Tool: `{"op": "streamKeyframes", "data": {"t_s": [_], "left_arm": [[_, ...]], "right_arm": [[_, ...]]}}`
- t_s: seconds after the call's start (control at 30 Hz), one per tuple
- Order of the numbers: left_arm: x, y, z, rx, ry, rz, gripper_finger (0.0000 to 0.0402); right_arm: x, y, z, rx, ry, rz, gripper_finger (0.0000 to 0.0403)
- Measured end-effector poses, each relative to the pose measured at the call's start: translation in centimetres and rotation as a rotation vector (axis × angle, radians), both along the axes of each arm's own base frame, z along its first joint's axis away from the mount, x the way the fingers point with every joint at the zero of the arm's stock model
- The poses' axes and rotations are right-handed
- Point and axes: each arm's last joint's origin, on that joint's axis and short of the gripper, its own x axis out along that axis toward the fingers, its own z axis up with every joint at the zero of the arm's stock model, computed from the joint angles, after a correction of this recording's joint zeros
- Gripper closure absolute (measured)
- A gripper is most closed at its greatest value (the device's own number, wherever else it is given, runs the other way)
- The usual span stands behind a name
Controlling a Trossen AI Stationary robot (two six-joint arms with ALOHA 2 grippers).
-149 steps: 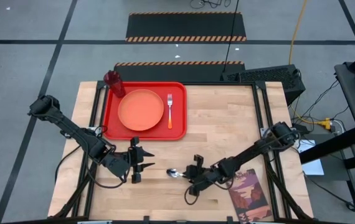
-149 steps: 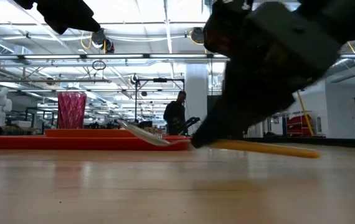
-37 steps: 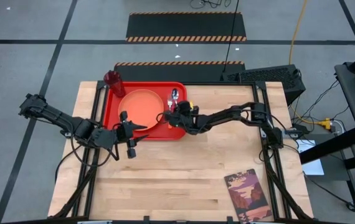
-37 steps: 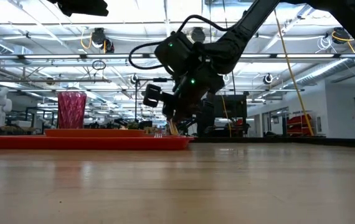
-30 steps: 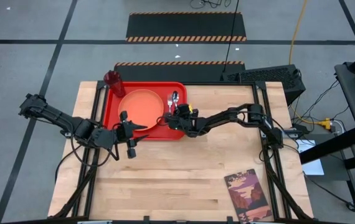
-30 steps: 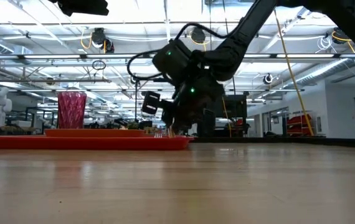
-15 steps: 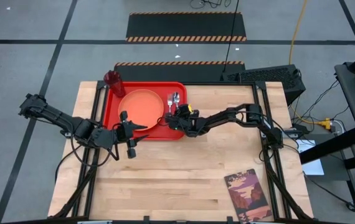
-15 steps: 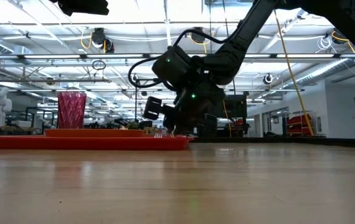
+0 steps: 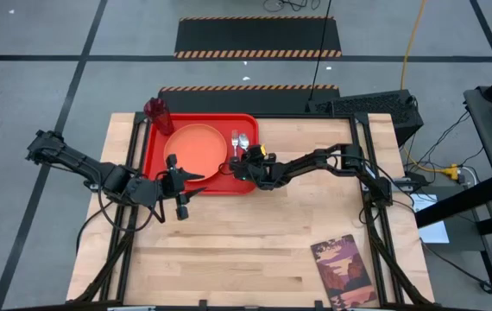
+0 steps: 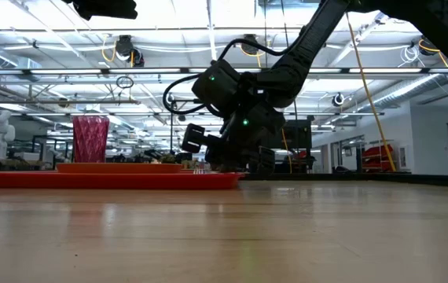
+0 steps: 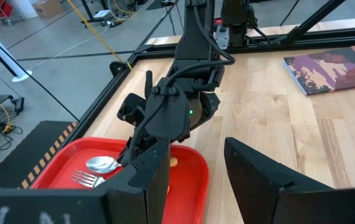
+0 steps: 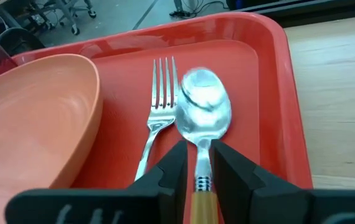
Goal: Pick and place plate/cup/fork/spoon on tray
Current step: Put the yellow spoon on the orange tray to the right of the orange fork
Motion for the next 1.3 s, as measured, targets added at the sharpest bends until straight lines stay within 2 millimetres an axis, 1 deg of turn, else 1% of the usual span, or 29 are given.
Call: {"op": "streamKeyframes", "data": {"t_s": [0.2,0.27,0.4,0.53,0.6,0.7,0.83,0.93,0.97,1.07,1.13,1.3], "left_arm": [[0.0,0.0,0.0,0.001,0.0,0.0,0.0245],[0.0,0.0,0.0,0.001,0.001,0.0,0.0245],[0.0,0.0,0.0,0.003,0.005,0.0,0.0245],[0.0,0.0,-0.1,0.005,0.009,-0.001,0.0245],[0.0,0.0,-0.1,0.006,0.01,-0.002,0.0245],[0.0,0.0,-0.1,0.007,0.01,-0.001,0.0245],[0.0,0.0,-0.1,0.007,0.01,-0.002,0.0245],[0.0,0.0,-0.1,0.007,0.009,-0.002,0.0245],[0.0,0.0,-0.1,0.008,0.009,-0.002,0.0245],[0.0,0.0,-0.1,0.007,0.008,-0.002,0.0245],[0.0,0.0,-0.1,0.007,0.007,-0.002,0.0245],[0.0,0.0,0.0,0.004,0.001,-0.002,0.0245]], "right_arm": [[0.0,0.0,0.0,0.001,0.004,0.008,0.034],[0.1,0.3,0.0,0.0,0.022,0.039,0.034],[0.4,1.0,0.8,0.031,0.059,0.18,0.034],[0.4,1.4,2.1,0.112,0.079,0.331,0.0339],[0.2,1.5,3.1,0.145,0.095,0.388,0.0339],[-0.2,1.7,5.5,0.154,0.089,0.446,0.0339],[-1.4,1.9,8.4,0.147,0.152,0.512,0.0343],[-2.5,1.9,9.6,0.146,0.235,0.541,0.0356],[-2.8,1.8,9.8,0.166,0.256,0.56,0.0363],[-3.3,1.7,9.4,0.224,0.31,0.61,0.0384],[-3.4,1.7,8.8,0.231,0.361,0.617,0.0397],[-2.9,2.0,7.0,0.257,0.398,0.644,0.04]]}}
